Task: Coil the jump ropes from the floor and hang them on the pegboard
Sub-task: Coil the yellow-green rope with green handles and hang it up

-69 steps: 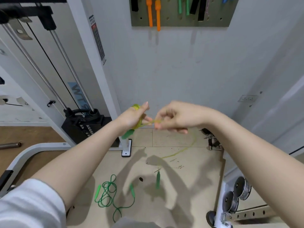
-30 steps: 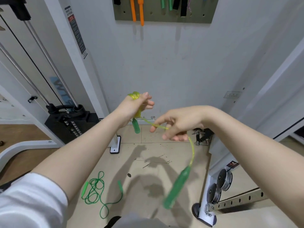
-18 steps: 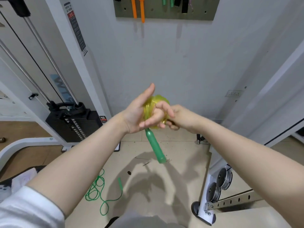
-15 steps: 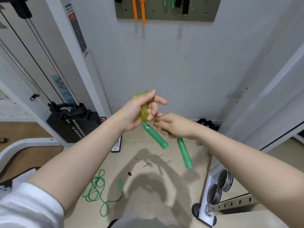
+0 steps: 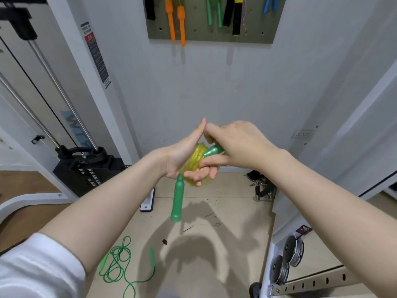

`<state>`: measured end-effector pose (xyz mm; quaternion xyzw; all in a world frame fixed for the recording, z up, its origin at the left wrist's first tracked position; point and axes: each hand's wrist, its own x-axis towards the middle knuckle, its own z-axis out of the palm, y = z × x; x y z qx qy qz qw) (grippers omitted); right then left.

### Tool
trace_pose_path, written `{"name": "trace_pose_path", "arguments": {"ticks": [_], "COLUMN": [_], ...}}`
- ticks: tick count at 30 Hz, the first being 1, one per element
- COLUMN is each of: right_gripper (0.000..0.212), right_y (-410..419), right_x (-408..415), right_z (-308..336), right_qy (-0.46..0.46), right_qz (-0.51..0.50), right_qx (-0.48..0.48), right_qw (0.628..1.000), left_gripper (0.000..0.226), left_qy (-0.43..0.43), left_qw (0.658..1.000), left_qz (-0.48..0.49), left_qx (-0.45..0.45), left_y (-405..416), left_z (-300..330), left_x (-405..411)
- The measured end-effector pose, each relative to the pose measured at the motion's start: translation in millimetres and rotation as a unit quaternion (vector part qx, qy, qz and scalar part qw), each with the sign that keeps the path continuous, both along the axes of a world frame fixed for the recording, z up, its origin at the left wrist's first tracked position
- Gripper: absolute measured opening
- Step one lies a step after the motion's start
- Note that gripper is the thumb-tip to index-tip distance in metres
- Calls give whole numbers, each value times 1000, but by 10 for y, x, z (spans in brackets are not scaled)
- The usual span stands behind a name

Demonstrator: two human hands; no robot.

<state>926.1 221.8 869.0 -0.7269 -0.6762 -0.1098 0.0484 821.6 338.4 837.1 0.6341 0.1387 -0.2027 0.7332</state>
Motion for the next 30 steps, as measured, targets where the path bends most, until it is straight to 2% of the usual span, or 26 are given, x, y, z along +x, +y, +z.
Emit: {"name": "trace_pose_path", "arguments": {"ticks": [2,3,5,7,9,13,18,20,22,24,26,27,30], "right_gripper": [60,62,52,37,30,21,30,29,28,23,16,14,17], "right_y": [32,60,117,160,258,575,990,1138,1304,1480,1699,1822,2194], "right_x": [75,100,114,116,160,302,549,670,854,1080,1338,1470,1889], "right_z": [-34,-62,-119,-144,-128,2,33,61,155,309,514,637,1060], "right_qy": [163,249,428,539,561,529,539,556,579,603,615,622,670], "right_qz": [0,13,46,66,67,33,-24,-38,-44,-43,-51,-58,-49], "right_qx": [-28,-60,-134,-155,-118,-29,55,72,76,81,95,112,192], "right_qw": [986,967,892,825,817,848,840,827,811,792,781,773,715], "left_gripper": [110,111,113,114,114,109,104,102,89,67,50,44,28], "left_qy": [17,32,59,68,61,39,15,8,-8,-41,-108,-154,-300], "left_qw": [997,995,989,986,991,997,997,996,991,978,958,941,871], "left_qz": [-48,-68,-115,-136,-107,2,24,61,127,204,254,271,276], "left_qx": [-54,-68,-73,-65,-61,-69,-78,-64,-48,-6,84,135,274], "left_y": [81,123,198,264,359,620,970,1112,1304,1546,1810,1935,2216], "left_z": [62,90,133,161,184,298,489,564,686,851,1064,1188,1613], "left_x": [42,66,115,165,244,404,578,708,874,1065,1293,1423,1806]}}
